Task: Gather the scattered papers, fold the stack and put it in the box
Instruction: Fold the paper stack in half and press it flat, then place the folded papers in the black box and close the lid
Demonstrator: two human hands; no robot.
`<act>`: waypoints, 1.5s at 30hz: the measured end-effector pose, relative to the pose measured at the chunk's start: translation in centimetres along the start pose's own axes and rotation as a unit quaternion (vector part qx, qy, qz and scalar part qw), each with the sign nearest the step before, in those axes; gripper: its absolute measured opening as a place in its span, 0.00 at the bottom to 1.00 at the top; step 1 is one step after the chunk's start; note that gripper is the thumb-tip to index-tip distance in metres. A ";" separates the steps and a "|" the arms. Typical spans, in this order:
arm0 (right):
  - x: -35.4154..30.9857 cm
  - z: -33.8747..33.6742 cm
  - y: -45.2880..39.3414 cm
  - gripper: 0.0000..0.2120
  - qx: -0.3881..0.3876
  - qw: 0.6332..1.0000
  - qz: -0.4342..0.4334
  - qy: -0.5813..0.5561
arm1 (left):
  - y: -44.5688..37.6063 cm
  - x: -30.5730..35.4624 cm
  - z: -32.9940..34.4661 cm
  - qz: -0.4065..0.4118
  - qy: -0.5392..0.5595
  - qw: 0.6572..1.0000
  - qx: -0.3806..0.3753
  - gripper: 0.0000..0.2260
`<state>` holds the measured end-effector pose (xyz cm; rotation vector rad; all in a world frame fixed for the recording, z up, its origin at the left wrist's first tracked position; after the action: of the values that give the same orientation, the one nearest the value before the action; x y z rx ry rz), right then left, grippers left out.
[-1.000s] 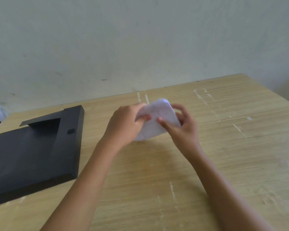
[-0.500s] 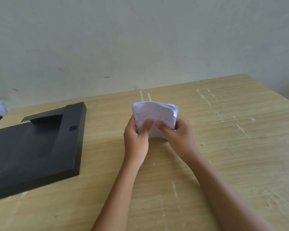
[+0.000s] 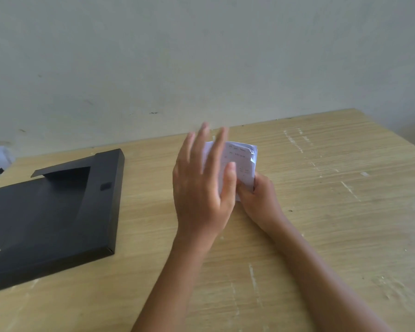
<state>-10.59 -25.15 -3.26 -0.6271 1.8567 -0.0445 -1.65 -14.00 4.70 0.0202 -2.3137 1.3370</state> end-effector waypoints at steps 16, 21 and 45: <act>0.1 -0.6 0.2 0.08 0.005 0.997 0.039 -0.067 | 4.7 -7.1 4.8 -0.404 0.257 0.869 -0.123 0.23; 0.3 -0.2 0.3 0.05 -0.005 0.997 0.049 -0.060 | 5.2 -7.5 4.6 -0.388 0.219 0.892 -0.072 0.04; -16.6 17.3 4.5 0.16 -0.179 0.982 -0.046 -0.049 | 5.5 -13.5 -25.0 -0.418 0.170 0.890 0.070 0.13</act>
<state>6.88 -9.39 3.08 -0.9470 1.7513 0.2610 18.71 6.55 5.30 0.6901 -1.5894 0.9353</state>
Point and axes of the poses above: each hand's wrist, its own y-axis away from the middle knuckle, its own z-axis out of the palm, x = y × z, the point moved 6 cm from there along -y, towards the middle knuckle, and after that the axes turned 11 degrees about y, right-handed, at the moved point
